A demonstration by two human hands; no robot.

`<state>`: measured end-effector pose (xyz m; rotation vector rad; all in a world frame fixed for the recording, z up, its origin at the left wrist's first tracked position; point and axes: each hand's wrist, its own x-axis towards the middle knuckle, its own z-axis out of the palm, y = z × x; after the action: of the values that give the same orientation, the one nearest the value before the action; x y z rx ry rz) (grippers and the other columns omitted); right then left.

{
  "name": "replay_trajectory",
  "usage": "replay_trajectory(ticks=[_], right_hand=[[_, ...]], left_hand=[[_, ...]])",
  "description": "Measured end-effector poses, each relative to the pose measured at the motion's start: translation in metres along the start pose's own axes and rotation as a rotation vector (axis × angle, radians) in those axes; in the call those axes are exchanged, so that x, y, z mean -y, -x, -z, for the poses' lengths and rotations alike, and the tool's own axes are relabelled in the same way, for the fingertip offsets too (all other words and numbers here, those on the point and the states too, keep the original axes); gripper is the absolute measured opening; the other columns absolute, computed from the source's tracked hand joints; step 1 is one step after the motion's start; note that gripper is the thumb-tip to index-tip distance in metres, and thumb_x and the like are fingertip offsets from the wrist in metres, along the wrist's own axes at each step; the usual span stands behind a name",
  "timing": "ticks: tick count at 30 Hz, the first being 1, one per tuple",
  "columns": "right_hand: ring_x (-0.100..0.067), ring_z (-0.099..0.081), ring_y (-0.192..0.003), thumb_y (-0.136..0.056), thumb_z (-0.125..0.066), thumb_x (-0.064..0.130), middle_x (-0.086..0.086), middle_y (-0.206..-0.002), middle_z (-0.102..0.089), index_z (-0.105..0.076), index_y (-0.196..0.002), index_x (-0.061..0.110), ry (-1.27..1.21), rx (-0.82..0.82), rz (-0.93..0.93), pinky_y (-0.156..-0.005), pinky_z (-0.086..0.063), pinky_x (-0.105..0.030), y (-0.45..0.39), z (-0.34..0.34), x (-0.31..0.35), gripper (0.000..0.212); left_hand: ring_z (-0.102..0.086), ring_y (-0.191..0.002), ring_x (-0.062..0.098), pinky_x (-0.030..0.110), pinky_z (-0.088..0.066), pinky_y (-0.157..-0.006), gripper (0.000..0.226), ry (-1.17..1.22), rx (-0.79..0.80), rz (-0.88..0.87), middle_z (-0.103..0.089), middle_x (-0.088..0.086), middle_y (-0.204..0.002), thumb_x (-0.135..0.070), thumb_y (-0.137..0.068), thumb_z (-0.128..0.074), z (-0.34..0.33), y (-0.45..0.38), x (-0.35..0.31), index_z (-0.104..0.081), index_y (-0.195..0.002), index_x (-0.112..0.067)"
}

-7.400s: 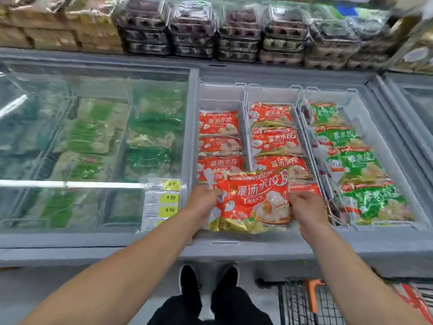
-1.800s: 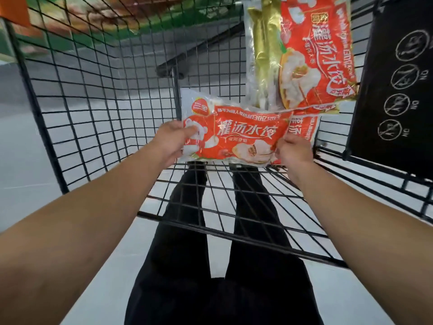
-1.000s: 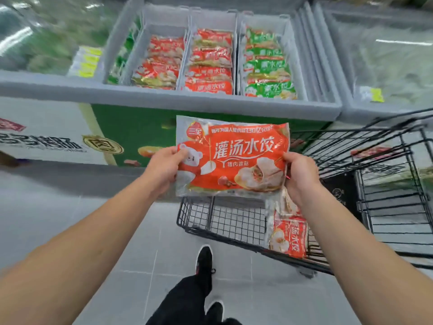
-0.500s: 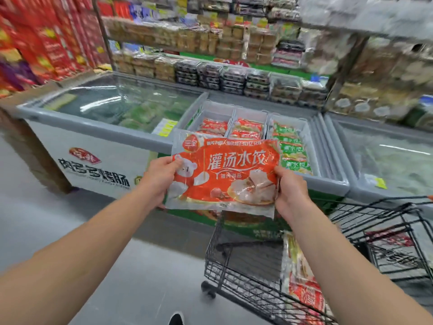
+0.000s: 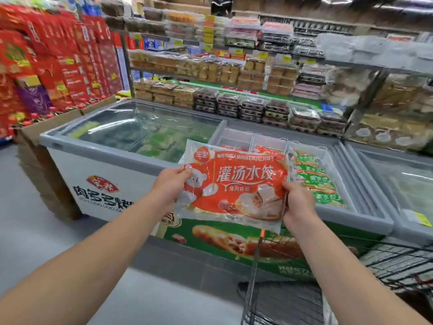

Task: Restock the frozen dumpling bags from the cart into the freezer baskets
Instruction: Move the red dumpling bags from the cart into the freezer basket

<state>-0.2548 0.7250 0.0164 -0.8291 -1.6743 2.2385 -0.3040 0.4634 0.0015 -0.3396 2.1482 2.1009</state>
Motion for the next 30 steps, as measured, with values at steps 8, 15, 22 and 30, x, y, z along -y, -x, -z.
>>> replay_trajectory(ticks=[8, 15, 22, 30], right_hand=[[-0.026, -0.071, -0.092, -0.097, -0.052, 0.012, -0.010, -0.099, -0.074, -0.066, -0.107, 0.007, -0.002, -0.092, -0.084, -0.090, -0.057, -0.046, -0.047, -0.092, -0.040, 0.017], [-0.028, -0.072, -0.095, -0.097, -0.052, 0.007, -0.014, -0.100, -0.075, -0.064, -0.101, 0.006, 0.064, -0.106, -0.136, -0.089, -0.057, -0.046, -0.112, -0.117, -0.062, 0.013], [-0.026, -0.071, -0.092, -0.099, -0.053, 0.011, -0.010, -0.098, -0.075, -0.064, -0.101, 0.009, 0.151, -0.128, -0.254, -0.085, -0.058, -0.045, -0.219, -0.121, -0.083, 0.011], [-0.031, -0.072, -0.090, -0.097, -0.052, 0.009, -0.016, -0.097, -0.074, -0.064, -0.103, 0.002, 0.277, -0.168, -0.397, -0.085, -0.058, -0.048, -0.310, -0.131, -0.088, 0.015]], left_hand=[[-0.075, -0.091, 0.027, 0.052, -0.058, -0.090, 0.025, -0.053, 0.041, 0.076, -0.078, 0.006, -0.091, -0.031, -0.101, -0.057, 0.052, -0.104, 0.002, -0.073, -0.096, -0.012], [-0.075, -0.088, 0.031, 0.056, -0.057, -0.088, 0.028, -0.117, 0.085, 0.152, -0.078, 0.008, -0.087, -0.032, -0.100, -0.059, 0.046, -0.181, 0.019, -0.073, -0.091, -0.010], [-0.074, -0.081, 0.025, 0.047, -0.061, -0.078, 0.027, -0.333, 0.120, 0.220, -0.078, 0.008, -0.086, -0.034, -0.096, -0.063, -0.004, -0.281, 0.038, -0.075, -0.088, -0.011], [-0.068, -0.065, 0.016, 0.022, -0.046, -0.048, 0.020, -0.424, 0.170, 0.328, -0.073, 0.006, -0.081, -0.022, -0.098, -0.061, -0.057, -0.365, 0.054, -0.070, -0.083, -0.011]])
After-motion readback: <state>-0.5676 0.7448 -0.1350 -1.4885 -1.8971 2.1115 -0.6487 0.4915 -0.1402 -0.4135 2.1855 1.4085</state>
